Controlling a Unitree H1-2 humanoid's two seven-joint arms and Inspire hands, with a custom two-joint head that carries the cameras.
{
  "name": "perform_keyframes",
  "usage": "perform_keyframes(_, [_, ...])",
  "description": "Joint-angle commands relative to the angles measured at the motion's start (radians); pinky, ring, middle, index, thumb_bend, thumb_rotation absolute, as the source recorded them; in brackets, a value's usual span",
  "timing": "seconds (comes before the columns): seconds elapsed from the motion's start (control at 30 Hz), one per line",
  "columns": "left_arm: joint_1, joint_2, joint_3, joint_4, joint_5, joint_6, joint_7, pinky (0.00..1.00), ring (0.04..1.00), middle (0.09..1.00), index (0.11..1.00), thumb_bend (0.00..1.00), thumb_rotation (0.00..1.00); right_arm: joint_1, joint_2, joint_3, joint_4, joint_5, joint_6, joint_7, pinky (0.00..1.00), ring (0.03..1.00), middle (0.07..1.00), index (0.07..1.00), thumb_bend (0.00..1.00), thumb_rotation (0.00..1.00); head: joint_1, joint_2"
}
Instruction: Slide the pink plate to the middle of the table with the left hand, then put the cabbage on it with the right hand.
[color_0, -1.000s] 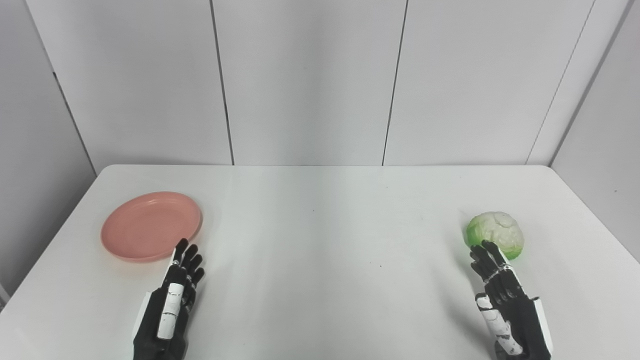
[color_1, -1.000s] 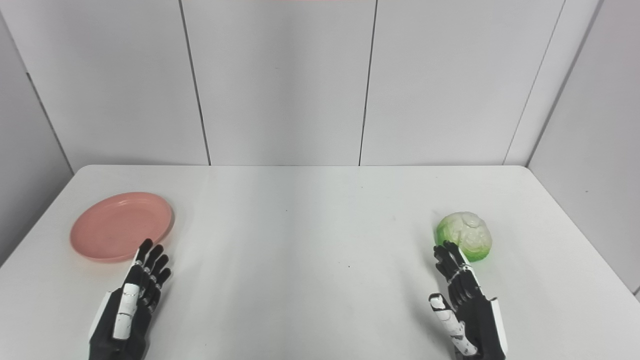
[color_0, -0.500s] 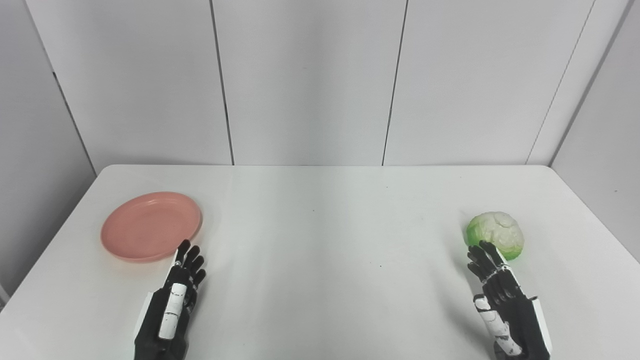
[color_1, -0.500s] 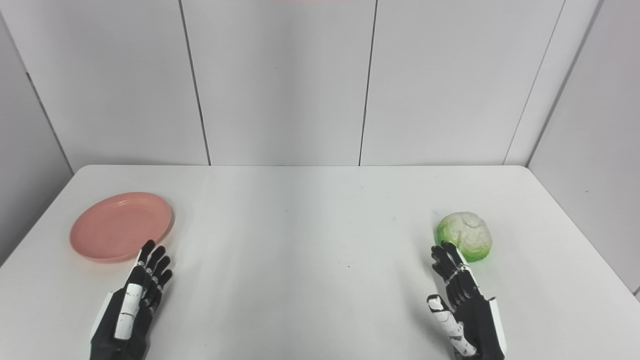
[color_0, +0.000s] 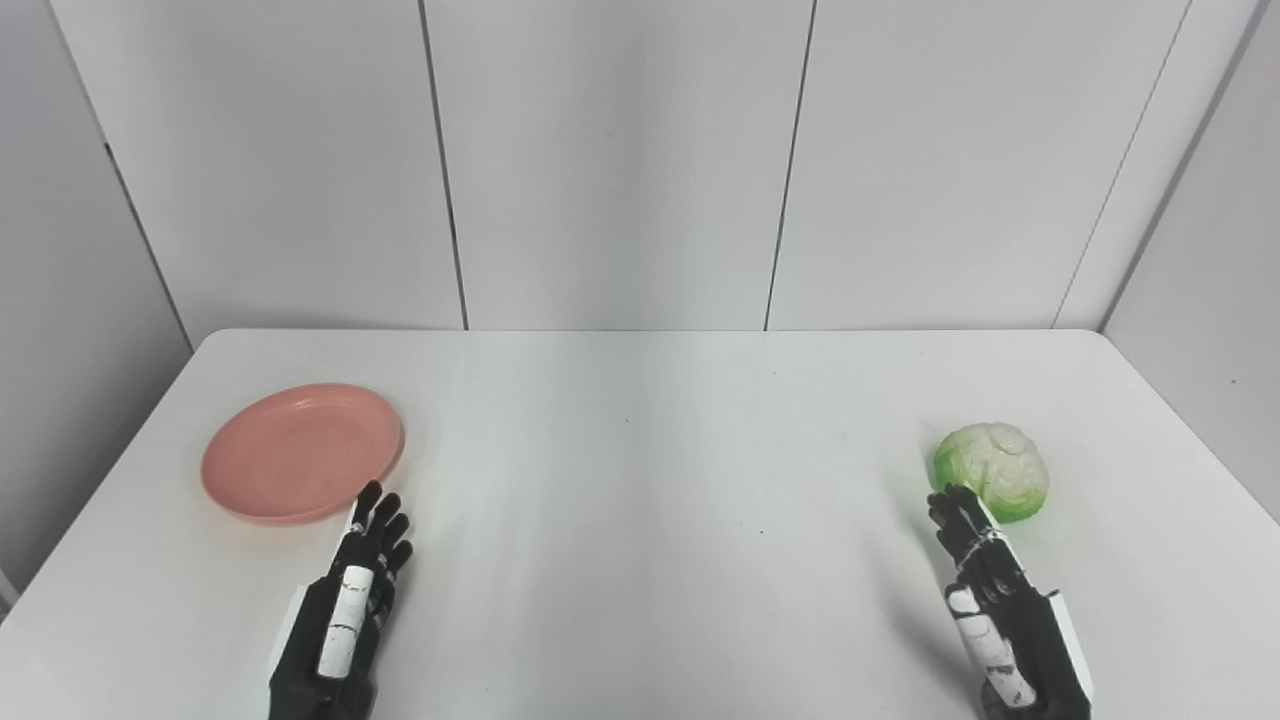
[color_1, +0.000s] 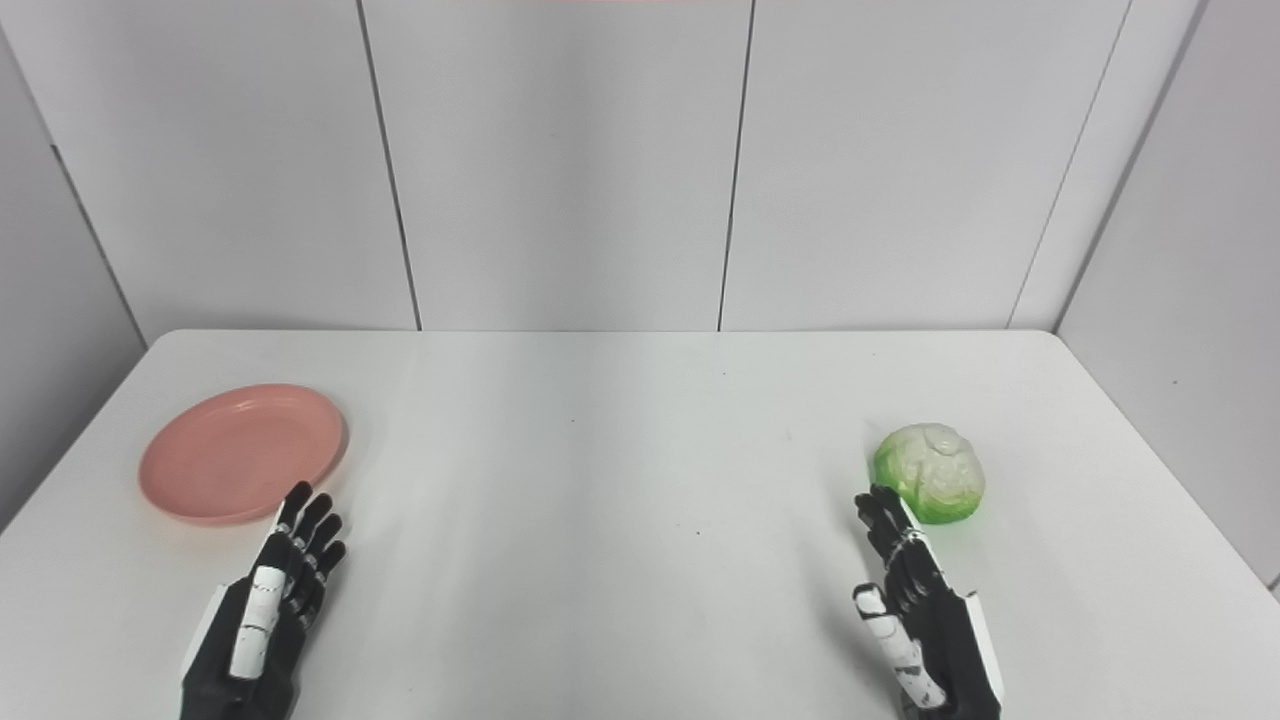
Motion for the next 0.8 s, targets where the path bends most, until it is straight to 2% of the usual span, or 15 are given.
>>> perform_keyframes(0.0, [-0.007,-0.053,-0.028,0.044,-0.002,0.001,-0.022,1.00,1.000,1.000,1.000,0.88,0.83,-0.072,0.032,0.030,0.058,0.011,0.098,0.007,0.99,0.950,0.906,0.909,0.68,0.72,0.000,0.001])
perform_keyframes(0.13, [-0.008,-0.059,-0.032,0.050,-0.002,-0.003,-0.023,1.00,1.000,1.000,1.000,0.89,0.82,-0.070,0.029,0.021,0.062,0.018,0.093,0.007,0.97,0.935,0.895,0.900,0.67,0.70,0.035,-0.005])
perform_keyframes(0.23, [-0.012,-0.069,-0.039,0.073,0.005,-0.022,-0.024,1.00,1.000,1.000,1.000,0.89,0.81,-0.073,0.018,0.014,0.091,0.028,0.067,0.019,0.96,0.928,0.892,0.894,0.64,0.69,0.072,-0.033])
perform_keyframes(0.27, [-0.014,-0.076,-0.042,0.086,0.013,-0.034,-0.021,1.00,1.000,1.000,1.000,0.88,0.80,-0.076,0.012,0.010,0.109,0.034,0.053,0.027,0.96,0.926,0.892,0.890,0.63,0.68,0.099,-0.052])
perform_keyframes(0.37, [-0.020,-0.091,-0.051,0.119,0.031,-0.068,-0.016,1.00,1.000,1.000,1.000,0.86,0.81,-0.083,0.001,-0.003,0.157,0.052,0.015,0.046,0.95,0.923,0.888,0.880,0.61,0.67,0.126,-0.070])
perform_keyframes(0.4, [-0.024,-0.096,-0.055,0.135,0.038,-0.083,-0.015,1.00,1.000,1.000,1.000,0.86,0.81,-0.088,-0.004,-0.008,0.183,0.059,-0.007,0.056,0.95,0.923,0.887,0.878,0.61,0.66,0.149,-0.090])
perform_keyframes(0.57, [-0.039,-0.118,-0.069,0.198,0.069,-0.126,-0.002,1.00,1.000,1.000,1.000,0.79,0.81,-0.118,-0.021,-0.026,0.301,0.088,-0.092,0.096,0.95,0.915,0.882,0.874,0.60,0.67,0.186,-0.141])
perform_keyframes(0.77, [-0.053,-0.128,-0.081,0.256,0.096,-0.165,0.002,1.00,1.000,1.000,1.000,0.74,0.84,-0.142,-0.025,-0.054,0.391,0.095,-0.129,0.129,0.96,0.917,0.883,0.869,0.58,0.68,0.225,-0.215])
